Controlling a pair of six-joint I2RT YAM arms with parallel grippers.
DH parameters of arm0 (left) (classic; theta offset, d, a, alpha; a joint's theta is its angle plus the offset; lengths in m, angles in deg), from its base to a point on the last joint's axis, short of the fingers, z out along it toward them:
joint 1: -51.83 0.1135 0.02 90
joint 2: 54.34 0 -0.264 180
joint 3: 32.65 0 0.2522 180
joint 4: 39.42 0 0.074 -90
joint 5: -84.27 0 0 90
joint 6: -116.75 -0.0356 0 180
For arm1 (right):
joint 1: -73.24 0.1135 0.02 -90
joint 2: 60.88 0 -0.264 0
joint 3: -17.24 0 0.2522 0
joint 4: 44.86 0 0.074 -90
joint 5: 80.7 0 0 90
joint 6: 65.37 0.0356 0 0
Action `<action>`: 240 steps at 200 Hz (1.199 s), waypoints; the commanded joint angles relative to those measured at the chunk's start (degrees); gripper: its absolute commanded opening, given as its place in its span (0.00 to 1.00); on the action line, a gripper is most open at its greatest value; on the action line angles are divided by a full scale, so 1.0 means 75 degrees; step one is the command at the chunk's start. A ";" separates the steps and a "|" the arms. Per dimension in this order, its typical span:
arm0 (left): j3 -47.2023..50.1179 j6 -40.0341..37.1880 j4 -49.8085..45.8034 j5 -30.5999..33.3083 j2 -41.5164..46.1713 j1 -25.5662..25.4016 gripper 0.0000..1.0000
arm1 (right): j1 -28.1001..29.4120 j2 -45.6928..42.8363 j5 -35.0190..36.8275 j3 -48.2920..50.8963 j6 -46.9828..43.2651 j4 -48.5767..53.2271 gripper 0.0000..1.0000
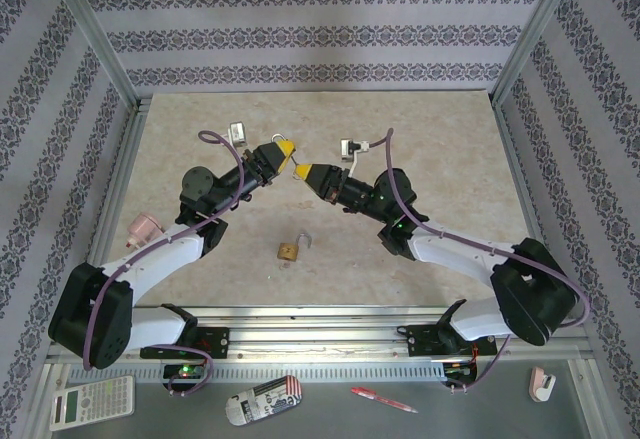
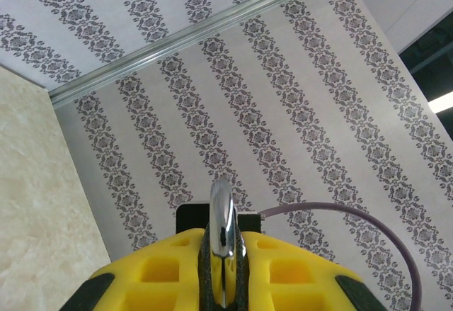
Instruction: Unlock with the key
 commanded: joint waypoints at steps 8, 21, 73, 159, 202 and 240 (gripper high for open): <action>0.0078 -0.0157 0.0454 -0.0109 0.0141 0.0010 0.00 | 0.0071 0.0149 -0.0122 -0.0049 0.0175 -0.0708 0.00; 0.0098 -0.0169 0.0458 -0.0131 0.0141 0.0008 0.00 | 0.0071 0.0193 -0.0145 -0.0074 0.0198 -0.0734 0.00; 0.0185 -0.0070 0.0706 -0.0197 0.0034 0.0008 0.00 | 0.0071 0.0402 -0.0204 -0.0153 0.0325 -0.1008 0.00; 0.0152 -0.0635 0.0164 -0.0555 0.0137 -0.0068 0.00 | 0.0095 0.0762 -0.0245 -0.0262 0.0586 -0.1330 0.00; -0.0211 -0.2793 -0.2850 -0.0671 0.0989 -0.0121 0.00 | 0.0095 0.0576 -0.0175 -0.0238 0.0561 -0.1072 0.00; -0.0082 -0.2745 -0.2861 -0.0573 0.1127 -0.0166 0.00 | 0.0129 0.0753 -0.0224 -0.0328 0.0537 -0.1231 0.00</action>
